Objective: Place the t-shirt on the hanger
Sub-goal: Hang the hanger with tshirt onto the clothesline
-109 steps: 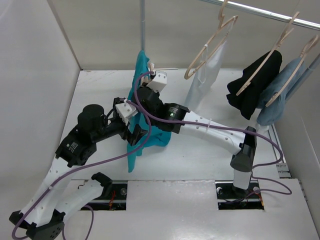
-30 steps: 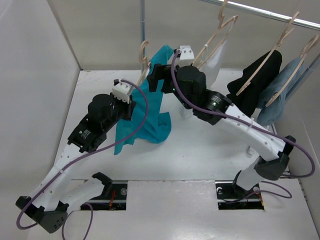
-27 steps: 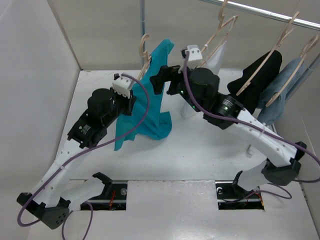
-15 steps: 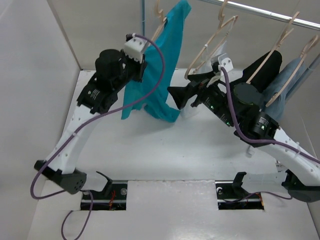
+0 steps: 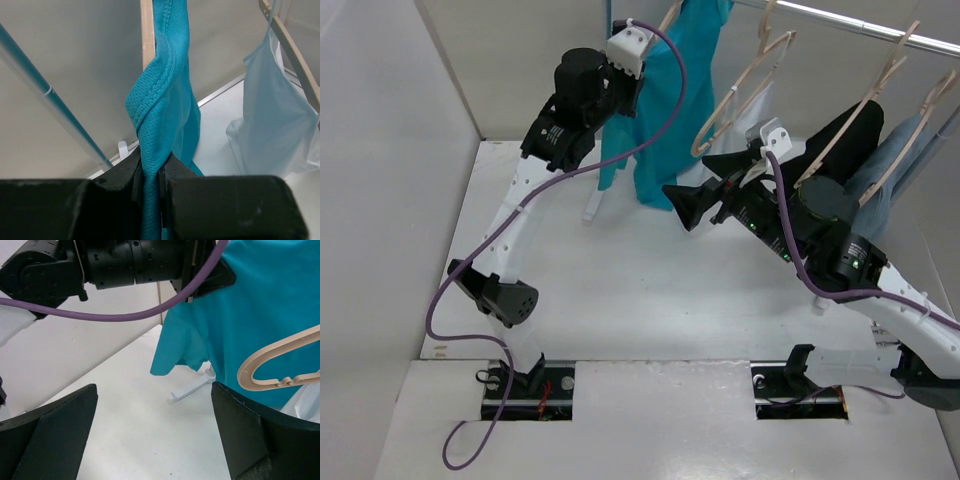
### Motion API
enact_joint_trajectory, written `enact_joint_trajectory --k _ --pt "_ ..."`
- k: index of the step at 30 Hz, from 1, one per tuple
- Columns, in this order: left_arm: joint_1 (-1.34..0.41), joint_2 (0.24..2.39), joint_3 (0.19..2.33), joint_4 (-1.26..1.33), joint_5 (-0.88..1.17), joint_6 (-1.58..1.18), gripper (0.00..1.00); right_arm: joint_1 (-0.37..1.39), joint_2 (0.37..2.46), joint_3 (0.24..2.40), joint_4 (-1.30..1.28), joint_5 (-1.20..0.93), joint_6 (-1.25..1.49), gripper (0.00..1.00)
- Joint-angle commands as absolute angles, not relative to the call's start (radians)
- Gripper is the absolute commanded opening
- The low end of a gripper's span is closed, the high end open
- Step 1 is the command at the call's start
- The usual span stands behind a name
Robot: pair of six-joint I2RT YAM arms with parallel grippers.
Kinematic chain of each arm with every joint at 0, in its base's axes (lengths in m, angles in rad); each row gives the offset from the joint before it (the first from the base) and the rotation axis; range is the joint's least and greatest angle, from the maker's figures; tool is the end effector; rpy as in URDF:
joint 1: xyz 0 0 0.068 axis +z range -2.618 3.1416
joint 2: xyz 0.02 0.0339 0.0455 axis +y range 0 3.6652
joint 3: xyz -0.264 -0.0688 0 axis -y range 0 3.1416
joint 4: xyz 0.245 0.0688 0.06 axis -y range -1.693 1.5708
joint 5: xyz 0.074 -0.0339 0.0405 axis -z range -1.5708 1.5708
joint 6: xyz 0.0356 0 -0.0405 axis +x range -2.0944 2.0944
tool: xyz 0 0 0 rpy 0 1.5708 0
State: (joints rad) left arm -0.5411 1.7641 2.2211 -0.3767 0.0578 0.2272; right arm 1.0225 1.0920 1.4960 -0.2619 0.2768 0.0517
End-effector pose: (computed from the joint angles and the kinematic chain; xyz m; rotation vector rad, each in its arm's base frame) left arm 0.3189 -0.1940 0.5433 0.6045 1.3703 -0.2963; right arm 0.1163 0.1718 0.5146 -0.4710 1.3926 0.6827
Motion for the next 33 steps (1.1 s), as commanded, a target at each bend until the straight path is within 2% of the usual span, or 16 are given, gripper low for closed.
enact_joint_trajectory --k 1,9,18,26,27,28,29,30,33 --pt "-0.537 1.743 2.287 -0.305 0.035 0.235 0.0 1.031 1.063 1.502 -0.227 0.287 0.021 1.0" --pt "-0.506 1.763 2.211 -0.324 0.025 0.225 0.0 1.031 1.063 1.482 -0.218 0.298 0.003 1.0" --pt "-0.413 1.813 2.247 -0.336 0.025 0.187 0.0 1.031 1.063 1.463 -0.198 0.298 0.012 1.0" --pt "-0.413 1.801 2.21 -0.342 0.046 0.225 0.0 1.04 1.063 1.454 -0.198 0.288 0.031 1.0" --pt "-0.413 1.789 2.2 -0.353 0.046 0.239 0.02 1.04 1.063 1.454 -0.198 0.288 0.031 1.0" --pt "-0.423 1.778 2.168 -0.362 0.037 0.239 0.18 1.04 1.063 1.454 -0.212 0.299 0.031 1.0" --pt "-0.423 1.767 2.168 -0.362 0.037 0.239 0.18 1.04 1.063 1.454 -0.227 0.299 0.031 1.0" --pt "-0.423 1.753 2.14 -0.362 0.037 0.239 0.32 1.04 1.054 1.454 -0.227 0.311 0.041 1.0" --pt "-0.423 1.689 2.094 -0.319 0.037 0.229 0.42 1.049 1.045 1.444 -0.241 0.311 0.052 1.0"
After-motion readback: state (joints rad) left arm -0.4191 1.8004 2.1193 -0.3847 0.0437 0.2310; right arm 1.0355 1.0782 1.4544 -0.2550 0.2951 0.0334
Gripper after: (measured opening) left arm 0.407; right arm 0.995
